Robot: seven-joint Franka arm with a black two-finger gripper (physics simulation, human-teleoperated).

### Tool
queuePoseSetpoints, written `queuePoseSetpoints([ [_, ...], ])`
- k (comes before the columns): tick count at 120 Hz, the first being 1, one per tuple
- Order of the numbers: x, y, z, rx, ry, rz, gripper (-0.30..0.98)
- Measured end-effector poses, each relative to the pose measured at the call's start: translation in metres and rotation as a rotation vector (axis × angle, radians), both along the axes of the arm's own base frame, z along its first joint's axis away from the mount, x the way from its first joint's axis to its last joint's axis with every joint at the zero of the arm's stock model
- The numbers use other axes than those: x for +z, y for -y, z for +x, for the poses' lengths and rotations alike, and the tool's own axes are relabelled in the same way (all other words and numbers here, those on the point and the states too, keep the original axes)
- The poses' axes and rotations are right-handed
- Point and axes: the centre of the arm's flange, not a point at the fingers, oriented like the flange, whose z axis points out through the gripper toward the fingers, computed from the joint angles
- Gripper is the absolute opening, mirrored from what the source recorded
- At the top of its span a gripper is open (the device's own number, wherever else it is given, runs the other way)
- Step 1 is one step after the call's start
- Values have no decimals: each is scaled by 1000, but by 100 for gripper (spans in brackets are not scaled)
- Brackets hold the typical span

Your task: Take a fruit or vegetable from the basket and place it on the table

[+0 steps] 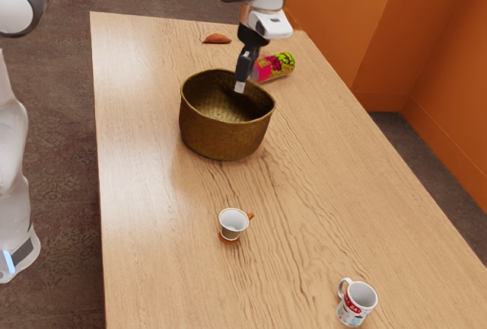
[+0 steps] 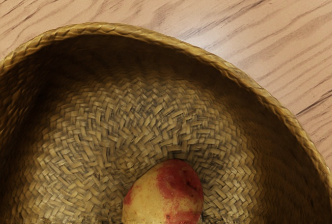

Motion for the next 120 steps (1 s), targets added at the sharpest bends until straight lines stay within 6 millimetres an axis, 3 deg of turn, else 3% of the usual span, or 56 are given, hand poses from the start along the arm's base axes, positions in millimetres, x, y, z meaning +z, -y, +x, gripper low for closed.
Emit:
queuePoseSetpoints([
  [19,-27,5,0,-80,8,-4,69],
  [44,-54,-10,-3,-125,13,4,69],
  [68,-72,-27,-8,-146,15,8,69],
  [120,-110,-25,-19,-226,8,15,69],
])
